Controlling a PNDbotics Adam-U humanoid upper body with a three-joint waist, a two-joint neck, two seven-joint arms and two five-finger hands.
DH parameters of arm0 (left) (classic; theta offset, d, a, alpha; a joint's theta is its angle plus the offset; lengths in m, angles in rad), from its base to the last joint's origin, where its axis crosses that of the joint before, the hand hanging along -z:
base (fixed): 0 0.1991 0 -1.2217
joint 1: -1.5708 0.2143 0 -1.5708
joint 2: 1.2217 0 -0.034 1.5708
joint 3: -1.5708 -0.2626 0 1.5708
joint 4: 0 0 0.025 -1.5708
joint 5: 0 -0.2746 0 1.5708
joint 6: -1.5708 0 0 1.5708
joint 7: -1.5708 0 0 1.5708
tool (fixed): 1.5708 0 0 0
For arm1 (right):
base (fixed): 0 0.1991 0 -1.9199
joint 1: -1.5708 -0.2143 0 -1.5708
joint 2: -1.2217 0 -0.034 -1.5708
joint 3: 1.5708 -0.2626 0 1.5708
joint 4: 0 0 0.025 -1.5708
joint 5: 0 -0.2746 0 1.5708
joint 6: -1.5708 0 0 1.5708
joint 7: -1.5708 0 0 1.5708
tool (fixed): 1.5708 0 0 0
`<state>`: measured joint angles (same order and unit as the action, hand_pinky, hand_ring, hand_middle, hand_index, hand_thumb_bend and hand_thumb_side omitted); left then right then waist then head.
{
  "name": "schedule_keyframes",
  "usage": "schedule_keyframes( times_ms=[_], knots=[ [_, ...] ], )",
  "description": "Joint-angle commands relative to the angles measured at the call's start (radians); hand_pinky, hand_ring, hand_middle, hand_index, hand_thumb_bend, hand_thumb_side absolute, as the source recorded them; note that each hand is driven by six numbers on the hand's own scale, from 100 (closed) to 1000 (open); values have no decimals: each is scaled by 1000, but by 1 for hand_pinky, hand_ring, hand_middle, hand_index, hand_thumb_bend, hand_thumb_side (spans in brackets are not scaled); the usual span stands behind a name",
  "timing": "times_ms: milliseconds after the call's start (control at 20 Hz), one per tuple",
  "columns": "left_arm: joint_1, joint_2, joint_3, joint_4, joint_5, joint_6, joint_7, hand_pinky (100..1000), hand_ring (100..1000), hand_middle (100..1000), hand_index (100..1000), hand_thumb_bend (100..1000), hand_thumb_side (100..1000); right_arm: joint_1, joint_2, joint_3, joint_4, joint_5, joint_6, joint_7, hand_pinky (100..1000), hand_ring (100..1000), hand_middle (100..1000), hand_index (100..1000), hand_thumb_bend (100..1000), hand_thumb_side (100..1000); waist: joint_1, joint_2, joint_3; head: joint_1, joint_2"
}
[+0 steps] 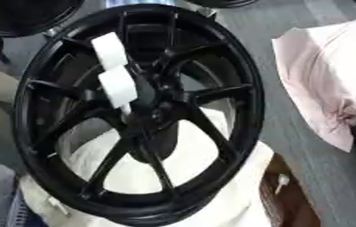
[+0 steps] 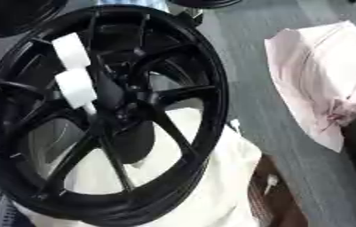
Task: Pull the pin out of the wheel hub.
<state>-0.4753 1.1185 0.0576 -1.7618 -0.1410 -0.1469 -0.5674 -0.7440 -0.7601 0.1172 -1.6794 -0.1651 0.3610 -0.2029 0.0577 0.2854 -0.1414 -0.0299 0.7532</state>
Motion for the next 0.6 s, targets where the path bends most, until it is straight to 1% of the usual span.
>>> schedule_keyframes(
  times_ms=[50, 150, 300, 450, 600],
  knots=[
    [-46, 55, -20, -14, -6, 12, -3, 780, 741, 723, 819, 600, 838, -8, -26, -16, -4, -4, -1, -6, 873, 806, 793, 837, 226, 515, 0, -20, -2, -4, -14],
    [-66, 63, -55, -24, -14, 51, 22, 773, 733, 719, 819, 610, 835, -7, -28, -14, -5, -3, 0, -4, 873, 806, 793, 837, 225, 516, 1, -19, -5, -6, -19],
    [-82, 79, -115, -67, -7, 121, 45, 765, 723, 718, 818, 627, 834, -8, -31, -10, -5, -1, 2, -1, 872, 806, 793, 837, 226, 516, 5, -18, -10, -7, -20],
    [-94, 90, -170, -118, 38, 204, 56, 752, 700, 720, 823, 643, 832, -10, -31, -5, -4, 0, 5, 2, 873, 804, 792, 837, 225, 517, 10, -18, -14, -8, -23],
    [-98, 107, -221, -201, 97, 292, 75, 746, 690, 744, 831, 671, 821, -12, -30, -1, -2, 1, 7, 5, 872, 803, 790, 836, 224, 518, 16, -16, -18, -11, -28]
  ],
)
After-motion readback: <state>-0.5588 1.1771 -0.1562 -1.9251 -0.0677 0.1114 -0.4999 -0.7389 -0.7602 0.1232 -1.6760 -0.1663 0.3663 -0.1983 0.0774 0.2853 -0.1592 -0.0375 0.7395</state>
